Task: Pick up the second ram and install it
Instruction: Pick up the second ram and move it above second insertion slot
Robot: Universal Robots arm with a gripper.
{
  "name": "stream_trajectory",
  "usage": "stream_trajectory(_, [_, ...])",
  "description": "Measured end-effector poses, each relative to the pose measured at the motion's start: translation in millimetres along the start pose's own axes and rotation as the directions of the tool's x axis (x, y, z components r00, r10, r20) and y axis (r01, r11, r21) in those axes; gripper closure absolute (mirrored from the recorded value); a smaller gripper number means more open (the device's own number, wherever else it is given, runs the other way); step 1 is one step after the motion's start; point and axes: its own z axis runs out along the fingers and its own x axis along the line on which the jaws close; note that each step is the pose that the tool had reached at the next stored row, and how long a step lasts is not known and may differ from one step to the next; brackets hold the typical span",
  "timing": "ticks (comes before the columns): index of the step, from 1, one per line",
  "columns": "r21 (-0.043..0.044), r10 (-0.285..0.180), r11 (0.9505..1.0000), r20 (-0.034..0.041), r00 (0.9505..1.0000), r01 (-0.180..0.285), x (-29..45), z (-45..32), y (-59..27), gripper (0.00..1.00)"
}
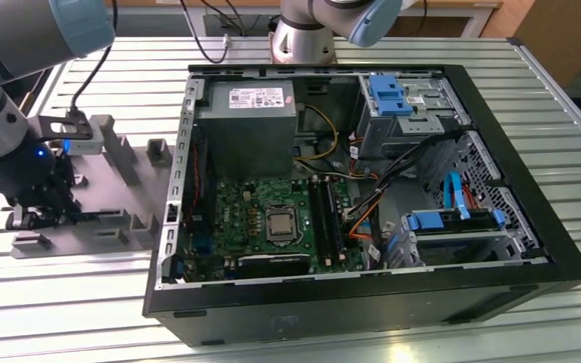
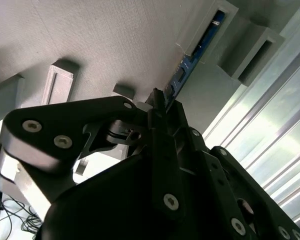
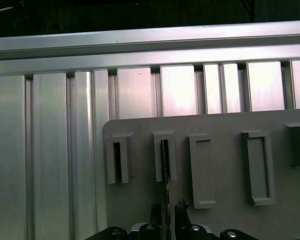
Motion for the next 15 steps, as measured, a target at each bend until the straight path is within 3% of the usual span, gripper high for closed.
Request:
stream_trajectory(2, [-0.0001, 0.000, 1.0000, -0.0001, 1.0000, 0.000, 0.0, 0.2, 0.0, 0.76])
stream_trajectory(3, [0.0000, 0.000, 1.0000, 0.0000, 1.0000, 0.000, 0.0, 0.4, 0.0, 0.83])
stream_trajectory(15, [0.0001, -0.003, 1.0000, 0.0001, 1.0000, 0.003, 0.0, 0.8, 0.0, 0.86])
